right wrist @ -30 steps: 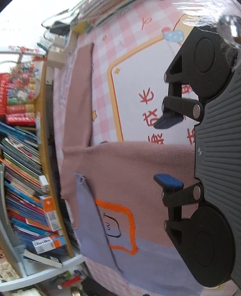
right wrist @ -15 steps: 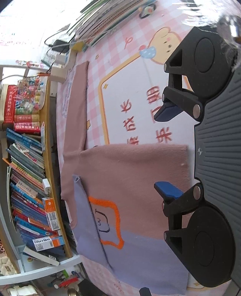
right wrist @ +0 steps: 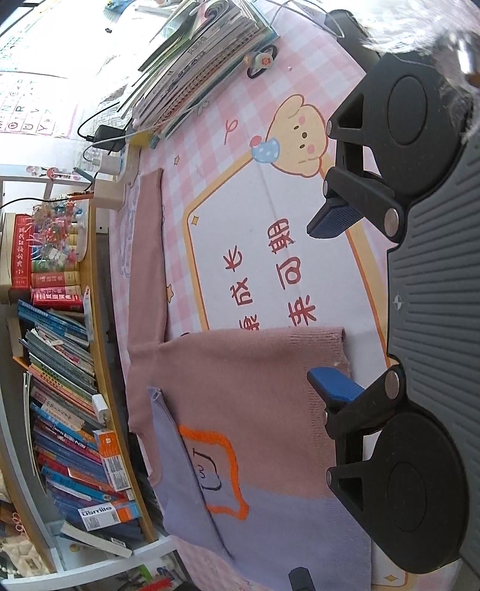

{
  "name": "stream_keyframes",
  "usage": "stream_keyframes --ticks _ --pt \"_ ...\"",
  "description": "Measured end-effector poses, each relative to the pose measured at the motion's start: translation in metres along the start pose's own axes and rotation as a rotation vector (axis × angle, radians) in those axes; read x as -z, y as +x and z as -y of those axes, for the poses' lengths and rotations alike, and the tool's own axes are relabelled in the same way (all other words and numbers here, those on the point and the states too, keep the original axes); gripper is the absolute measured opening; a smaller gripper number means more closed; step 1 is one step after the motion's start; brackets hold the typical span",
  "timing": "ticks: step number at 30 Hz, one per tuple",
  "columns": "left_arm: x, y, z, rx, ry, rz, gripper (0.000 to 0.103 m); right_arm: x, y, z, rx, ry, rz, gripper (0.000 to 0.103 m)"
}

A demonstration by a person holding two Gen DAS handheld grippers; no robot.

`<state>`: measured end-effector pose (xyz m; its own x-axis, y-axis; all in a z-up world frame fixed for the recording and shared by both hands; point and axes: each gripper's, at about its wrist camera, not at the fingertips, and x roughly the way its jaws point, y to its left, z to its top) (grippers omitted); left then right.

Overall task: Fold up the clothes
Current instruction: 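Move the right gripper to the pink sleeve cuff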

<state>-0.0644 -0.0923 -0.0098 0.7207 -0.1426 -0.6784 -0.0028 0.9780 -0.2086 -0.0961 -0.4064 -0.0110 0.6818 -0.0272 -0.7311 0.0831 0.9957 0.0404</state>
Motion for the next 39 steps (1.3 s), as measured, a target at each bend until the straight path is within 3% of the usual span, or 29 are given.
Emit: stream_keyframes --ticks 13,25,31,39 --pt "-0.010 0.020 0.025 -0.066 -0.032 -0.023 0.079 -0.028 0.027 0.031 -0.025 0.028 0.002 0.080" --pt "-0.020 0.047 0.105 -0.184 -0.061 -0.015 0.079 -0.094 0.089 0.115 -0.119 0.033 0.017 0.080" --pt "-0.014 0.058 0.133 -0.252 -0.096 -0.032 0.079 -0.124 0.129 0.155 -0.149 0.007 0.009 0.080" --pt "0.000 0.045 0.132 -0.403 -0.207 -0.055 0.080 -0.158 0.177 0.196 -0.170 0.011 -0.040 0.080"
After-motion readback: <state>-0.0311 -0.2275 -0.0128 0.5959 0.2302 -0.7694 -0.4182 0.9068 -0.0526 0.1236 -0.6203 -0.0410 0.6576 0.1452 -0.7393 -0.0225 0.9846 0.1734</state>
